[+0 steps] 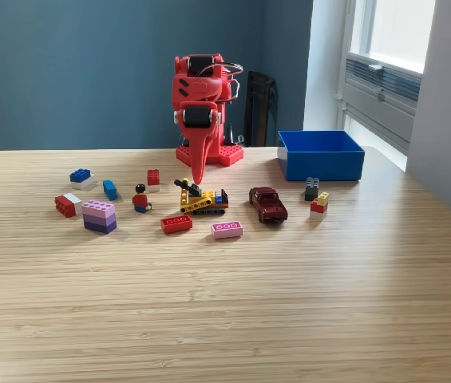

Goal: Grasp a lego block and put it in the bin.

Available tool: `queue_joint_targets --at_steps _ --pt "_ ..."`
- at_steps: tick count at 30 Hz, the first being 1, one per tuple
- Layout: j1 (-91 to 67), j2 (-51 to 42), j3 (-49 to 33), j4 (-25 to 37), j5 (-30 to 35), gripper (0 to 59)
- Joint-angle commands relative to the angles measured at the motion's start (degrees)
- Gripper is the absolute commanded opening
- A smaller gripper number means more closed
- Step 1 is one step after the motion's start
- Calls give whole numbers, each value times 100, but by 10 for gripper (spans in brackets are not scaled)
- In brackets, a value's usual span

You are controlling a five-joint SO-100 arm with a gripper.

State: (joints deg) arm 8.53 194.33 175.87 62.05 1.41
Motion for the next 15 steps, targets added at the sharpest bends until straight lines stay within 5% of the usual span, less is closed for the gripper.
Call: queue_joint_targets --at_steps 1,6,10,15 --pt "-35 79 -132 -114 79 1" --pt "18 62 -642 -114 167 4" --pt "167 53 -1063 -237 149 97" --pt "308 -563 -1591 -519 272 143"
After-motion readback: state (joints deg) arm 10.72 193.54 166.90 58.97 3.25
